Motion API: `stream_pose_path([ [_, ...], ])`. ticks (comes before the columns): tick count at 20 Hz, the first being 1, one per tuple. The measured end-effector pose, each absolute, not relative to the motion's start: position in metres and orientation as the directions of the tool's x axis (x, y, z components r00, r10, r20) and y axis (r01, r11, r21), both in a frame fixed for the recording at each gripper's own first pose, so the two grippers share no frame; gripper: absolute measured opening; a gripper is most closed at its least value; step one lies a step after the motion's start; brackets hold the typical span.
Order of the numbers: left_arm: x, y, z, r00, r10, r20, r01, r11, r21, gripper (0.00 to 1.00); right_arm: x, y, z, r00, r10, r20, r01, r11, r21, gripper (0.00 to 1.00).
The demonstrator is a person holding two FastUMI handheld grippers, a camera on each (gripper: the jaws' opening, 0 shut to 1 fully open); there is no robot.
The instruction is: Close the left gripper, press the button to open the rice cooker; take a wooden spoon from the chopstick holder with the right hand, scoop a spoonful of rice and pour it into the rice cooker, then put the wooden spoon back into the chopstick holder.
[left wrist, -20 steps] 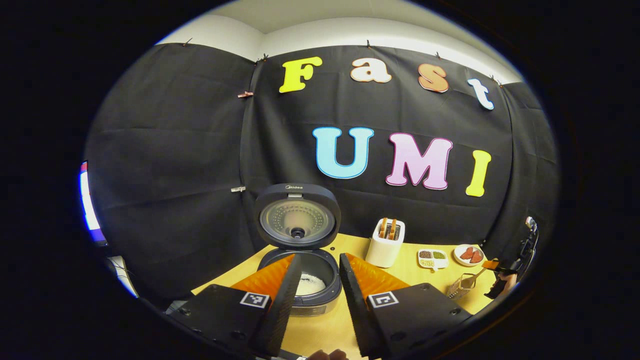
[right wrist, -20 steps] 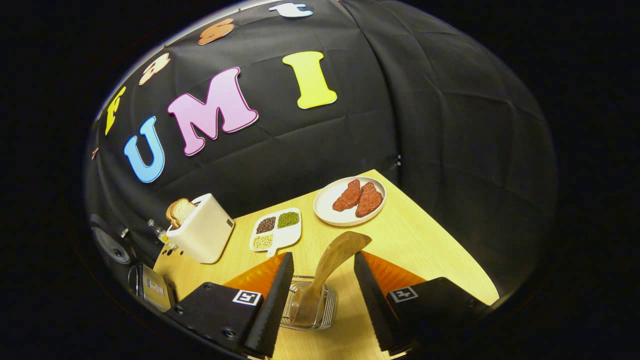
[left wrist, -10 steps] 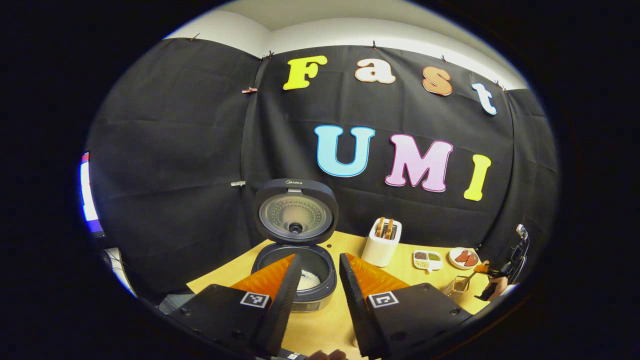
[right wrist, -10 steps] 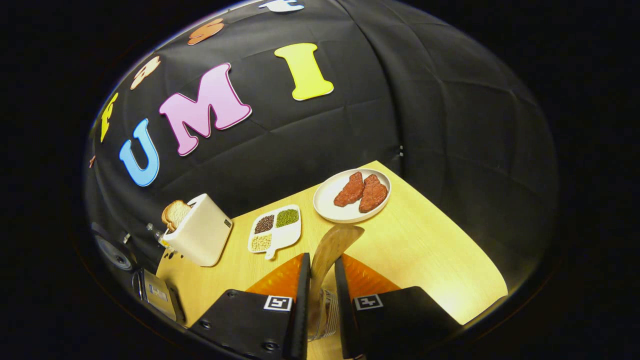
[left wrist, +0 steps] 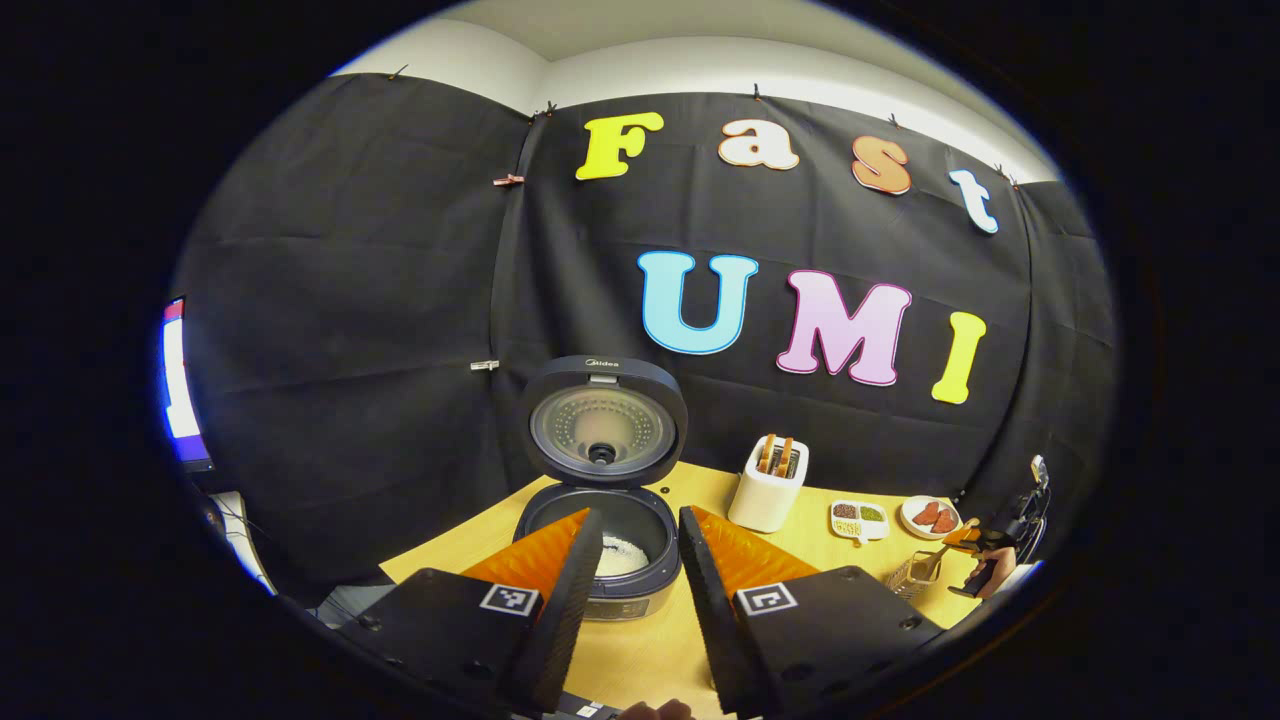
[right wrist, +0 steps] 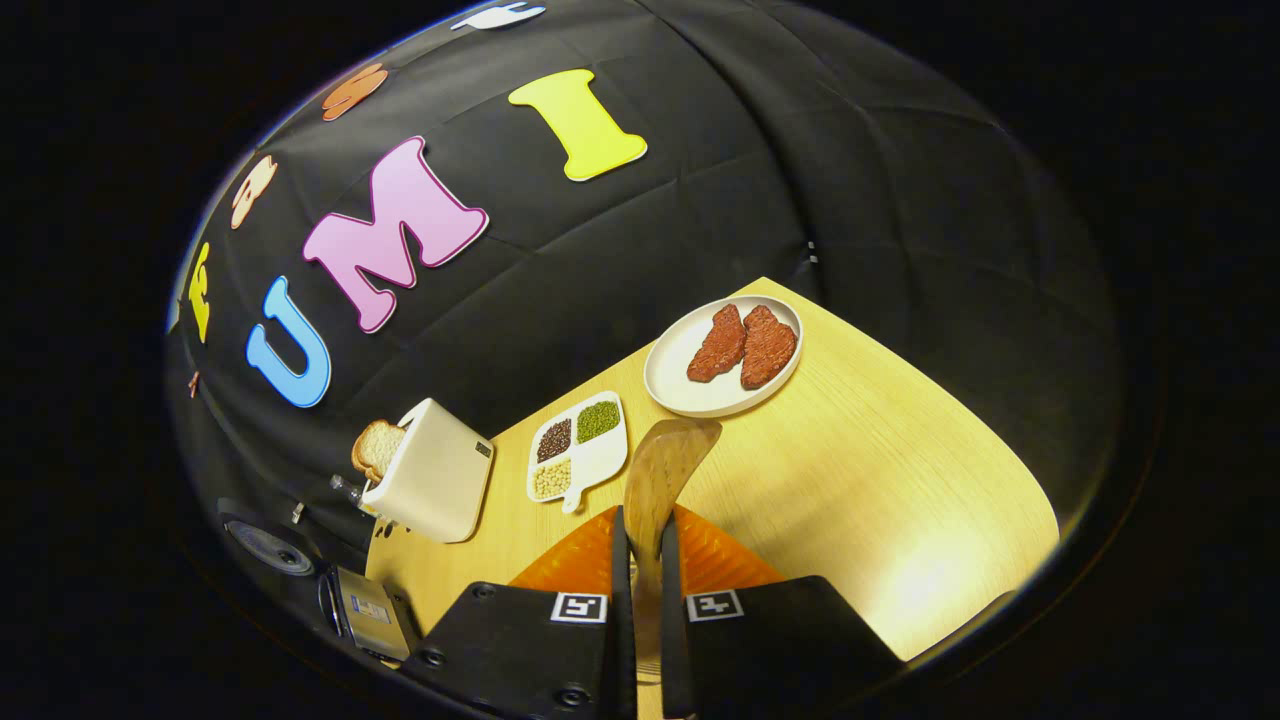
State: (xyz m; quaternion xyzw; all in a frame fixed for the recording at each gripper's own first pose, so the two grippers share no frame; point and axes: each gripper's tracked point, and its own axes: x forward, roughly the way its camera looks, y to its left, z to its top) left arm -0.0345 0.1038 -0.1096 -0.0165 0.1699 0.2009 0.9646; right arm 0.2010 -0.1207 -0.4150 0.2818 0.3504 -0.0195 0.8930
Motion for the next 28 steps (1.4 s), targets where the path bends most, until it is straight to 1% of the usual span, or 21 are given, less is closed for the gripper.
stream_pose_path([
  [5, -0.033, 0.101, -0.113, 0.867, 0.371, -0.332, -0.388, 0.921, 0.017, 0.58, 0.198, -0.121, -0.368, 0.803, 0.184, -0.566, 0.173, 0.838, 0.518, 0.14],
  [7, -0.032, 0.099, -0.112, 0.873, 0.364, -0.326, -0.38, 0.925, 0.013, 0.58, 0.198, -0.118, -0.341, 0.822, 0.201, -0.533, 0.13, 0.845, 0.519, 0.14],
  [10, -0.03, 0.095, -0.11, 0.883, 0.347, -0.314, -0.363, 0.932, 0.011, 0.58, 0.192, -0.102, -0.298, 0.838, 0.254, -0.482, 0.045, 0.849, 0.526, 0.14],
  [12, -0.032, 0.095, -0.108, 0.89, 0.339, -0.304, -0.356, 0.934, 0.0, 0.59, 0.178, -0.08, -0.273, 0.834, 0.312, -0.454, -0.018, 0.839, 0.543, 0.14],
  [14, -0.035, 0.097, -0.106, 0.895, 0.335, -0.294, -0.353, 0.936, -0.008, 0.64, 0.159, -0.054, -0.255, 0.814, 0.376, -0.443, -0.076, 0.825, 0.56, 0.14],
  [17, -0.044, 0.104, -0.106, 0.901, 0.331, -0.279, -0.349, 0.937, -0.016, 0.65, 0.126, -0.011, -0.238, 0.776, 0.448, -0.443, -0.162, 0.822, 0.546, 0.14],
  [18, -0.045, 0.107, -0.105, 0.903, 0.33, -0.275, -0.349, 0.937, -0.021, 0.71, 0.116, 0.003, -0.236, 0.762, 0.468, -0.448, -0.186, 0.82, 0.541, 0.14],
  [19, -0.048, 0.111, -0.106, 0.904, 0.33, -0.272, -0.351, 0.936, -0.03, 0.65, 0.108, 0.015, -0.235, 0.747, 0.483, -0.457, -0.2, 0.818, 0.539, 0.14],
  [22, -0.056, 0.12, -0.102, 0.909, 0.326, -0.259, -0.348, 0.936, -0.046, 0.66, 0.08, 0.049, -0.243, 0.703, 0.51, -0.496, -0.229, 0.822, 0.521, 0.14],
  [24, -0.063, 0.127, -0.098, 0.916, 0.318, -0.244, -0.338, 0.94, -0.046, 0.67, 0.058, 0.07, -0.26, 0.666, 0.514, -0.54, -0.257, 0.839, 0.48, 0.14],
  [28, -0.075, 0.136, -0.094, 0.933, 0.285, -0.218, -0.304, 0.951, -0.058, 0.7, 0.024, 0.092, -0.297, 0.623, 0.474, -0.622, -0.295, 0.879, 0.375, 0.14],
])
